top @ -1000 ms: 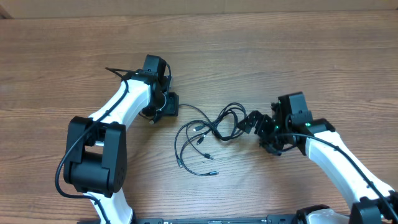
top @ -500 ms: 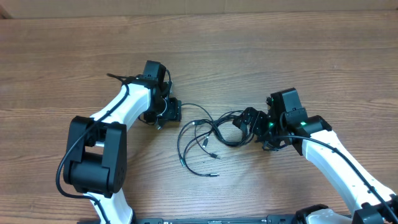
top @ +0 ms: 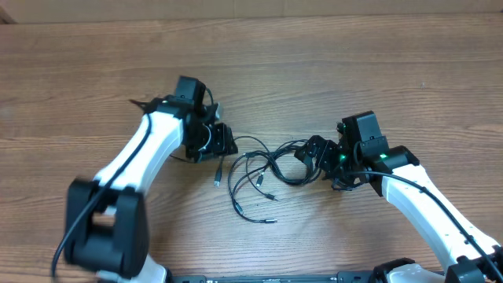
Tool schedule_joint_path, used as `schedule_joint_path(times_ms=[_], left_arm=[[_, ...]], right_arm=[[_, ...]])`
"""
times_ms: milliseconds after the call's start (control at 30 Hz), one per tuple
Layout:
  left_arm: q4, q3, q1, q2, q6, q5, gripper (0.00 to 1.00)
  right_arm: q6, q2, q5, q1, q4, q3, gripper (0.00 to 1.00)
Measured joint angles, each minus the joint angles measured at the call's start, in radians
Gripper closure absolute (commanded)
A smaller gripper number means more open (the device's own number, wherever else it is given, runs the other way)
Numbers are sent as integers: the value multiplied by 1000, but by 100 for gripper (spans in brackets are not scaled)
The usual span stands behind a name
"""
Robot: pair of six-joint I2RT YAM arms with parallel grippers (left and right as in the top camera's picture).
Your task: Untangle cables
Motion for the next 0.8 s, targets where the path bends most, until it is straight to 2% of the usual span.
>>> schedule_joint_path(times_ms=[233,467,800], left_arm=[[92,1,-4,-201,-105,-55,39],[87,1,-24,-187,-150,-95,39],[82,1,-92,-181,-137,-201,35]], right_arm=[[1,0,2,0,0,0,0],[0,0,2,0,0,0,0],[0,0,2,0,0,0,0]])
